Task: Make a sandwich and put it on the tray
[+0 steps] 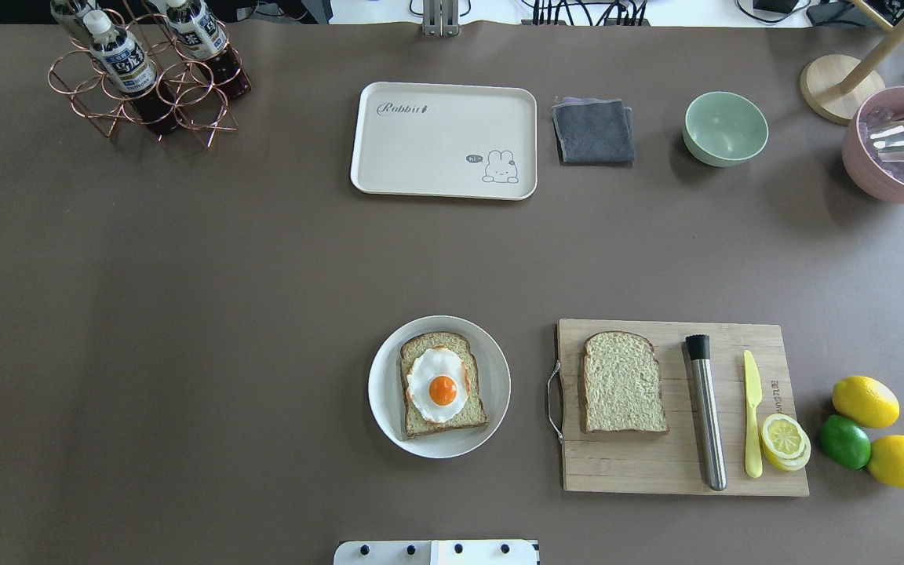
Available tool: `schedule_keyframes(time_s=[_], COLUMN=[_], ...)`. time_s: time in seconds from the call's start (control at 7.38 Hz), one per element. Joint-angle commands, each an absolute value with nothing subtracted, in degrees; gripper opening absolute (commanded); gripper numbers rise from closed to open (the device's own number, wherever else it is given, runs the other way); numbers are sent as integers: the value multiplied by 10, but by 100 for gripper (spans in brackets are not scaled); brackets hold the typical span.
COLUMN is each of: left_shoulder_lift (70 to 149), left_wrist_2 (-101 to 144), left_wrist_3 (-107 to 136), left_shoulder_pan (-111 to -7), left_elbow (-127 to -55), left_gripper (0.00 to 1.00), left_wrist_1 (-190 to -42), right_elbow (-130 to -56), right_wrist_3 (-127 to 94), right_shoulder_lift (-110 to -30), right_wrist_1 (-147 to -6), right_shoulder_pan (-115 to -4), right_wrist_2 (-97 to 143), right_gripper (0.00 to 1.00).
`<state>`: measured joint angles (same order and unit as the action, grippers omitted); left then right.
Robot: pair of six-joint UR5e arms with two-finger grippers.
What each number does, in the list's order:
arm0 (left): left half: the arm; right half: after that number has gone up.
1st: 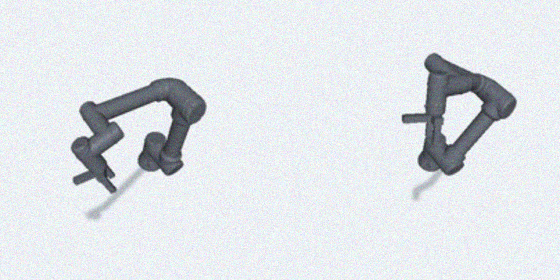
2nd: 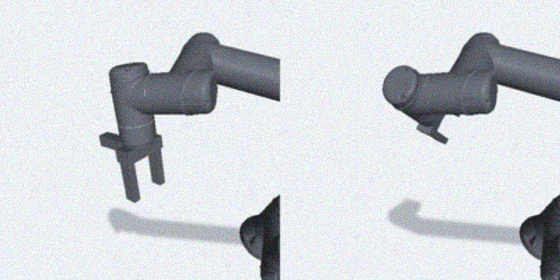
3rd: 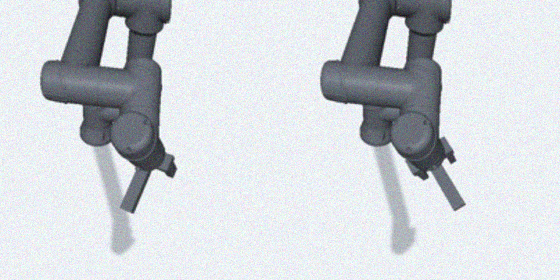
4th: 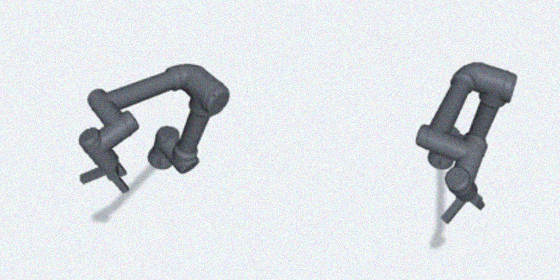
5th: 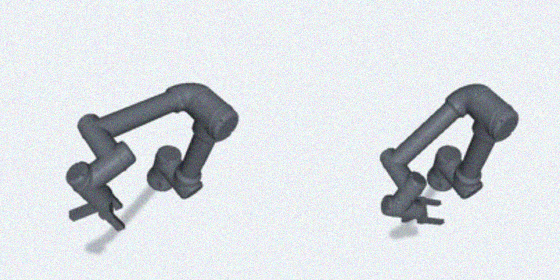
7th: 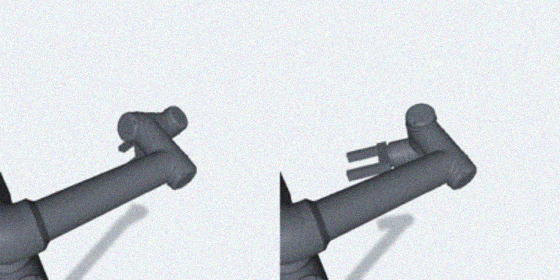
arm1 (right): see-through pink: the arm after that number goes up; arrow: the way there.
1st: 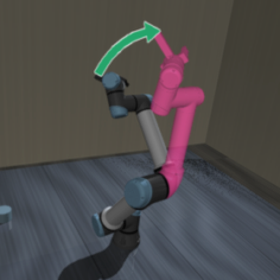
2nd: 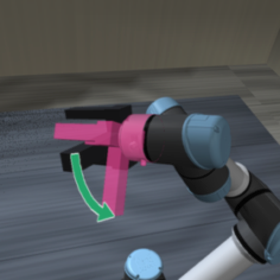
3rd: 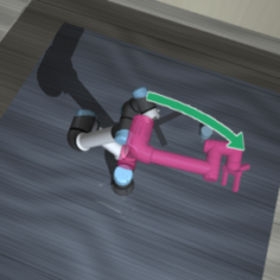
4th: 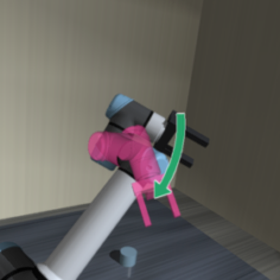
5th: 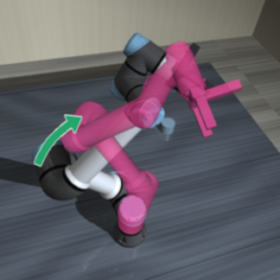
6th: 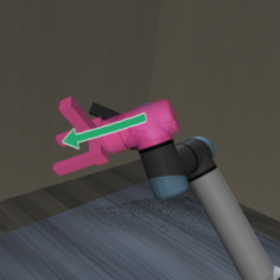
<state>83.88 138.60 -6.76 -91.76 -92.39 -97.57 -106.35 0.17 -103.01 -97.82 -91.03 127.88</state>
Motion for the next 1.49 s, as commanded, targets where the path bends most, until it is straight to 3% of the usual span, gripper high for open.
schedule_keyframes(time_s=[0.0,1.35], left_shoulder_lift=[838,839], left_wrist_2=[1385,1397], left_wrist_3=[-69,-69], left_shoulder_pan=[-918,-927], left_elbow=[-925,-933], left_gripper=[98,98], left_wrist_1=[-976,-1037], right_elbow=[-1063,-1064], right_wrist_3=[1,6], right_shoulder_lift=[-1030,-1041], right_wrist_1=[-978,-961], right_shoulder_pan=[-911,-911], right_wrist_2=[1279,1360], right_gripper=[100,100])
